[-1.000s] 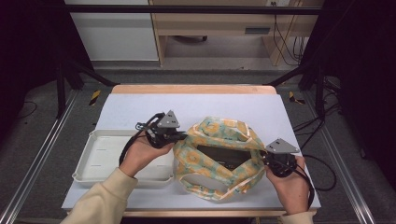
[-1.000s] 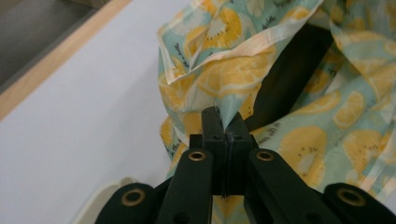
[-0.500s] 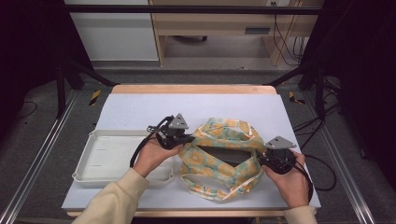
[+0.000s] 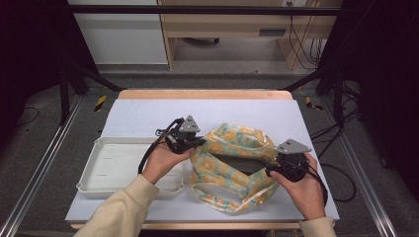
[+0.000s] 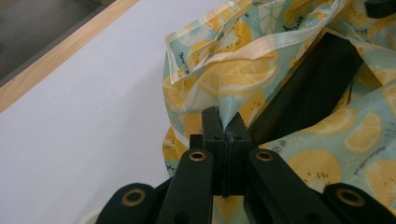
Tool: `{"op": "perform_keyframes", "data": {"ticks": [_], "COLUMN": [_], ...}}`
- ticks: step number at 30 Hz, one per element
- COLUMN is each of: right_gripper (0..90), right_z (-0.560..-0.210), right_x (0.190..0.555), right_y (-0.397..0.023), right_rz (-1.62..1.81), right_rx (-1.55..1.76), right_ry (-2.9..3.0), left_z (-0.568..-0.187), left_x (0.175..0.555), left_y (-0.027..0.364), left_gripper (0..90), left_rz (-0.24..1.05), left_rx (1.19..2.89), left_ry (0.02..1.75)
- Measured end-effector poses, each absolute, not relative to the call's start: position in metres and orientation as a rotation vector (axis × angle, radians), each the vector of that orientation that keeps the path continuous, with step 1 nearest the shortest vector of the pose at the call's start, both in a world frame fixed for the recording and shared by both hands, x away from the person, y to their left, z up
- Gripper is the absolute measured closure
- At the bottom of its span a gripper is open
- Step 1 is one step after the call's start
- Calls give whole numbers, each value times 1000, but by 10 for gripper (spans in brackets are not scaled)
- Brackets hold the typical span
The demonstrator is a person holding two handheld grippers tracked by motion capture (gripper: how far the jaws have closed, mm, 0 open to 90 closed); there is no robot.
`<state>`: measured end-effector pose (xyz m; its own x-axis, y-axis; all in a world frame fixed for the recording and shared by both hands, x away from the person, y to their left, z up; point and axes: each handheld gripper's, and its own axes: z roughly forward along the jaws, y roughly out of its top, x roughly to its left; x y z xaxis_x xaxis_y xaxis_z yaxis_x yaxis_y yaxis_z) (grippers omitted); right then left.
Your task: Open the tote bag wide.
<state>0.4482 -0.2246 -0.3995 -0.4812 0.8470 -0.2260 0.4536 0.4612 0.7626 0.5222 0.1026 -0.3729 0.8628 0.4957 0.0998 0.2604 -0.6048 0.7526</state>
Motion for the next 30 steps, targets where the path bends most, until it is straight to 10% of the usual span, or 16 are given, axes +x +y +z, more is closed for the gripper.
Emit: {"op": "perform_keyframes", "data": {"ticks": [10,30], "right_gripper": [834,803], "right_z": [-413,-462], "right_x": [468,500], "right_y": [-229,-240], "right_rz": [847,814], "right_rx": [1075,1150], "right_ry": [2033,2191], "left_z": [-372,-421], "left_x": [532,560], "left_y": [95,73], "left_gripper": [900,900], "left_rz": [425,418], "left_rx": [2268,2463], "left_ry": [553,634]}}
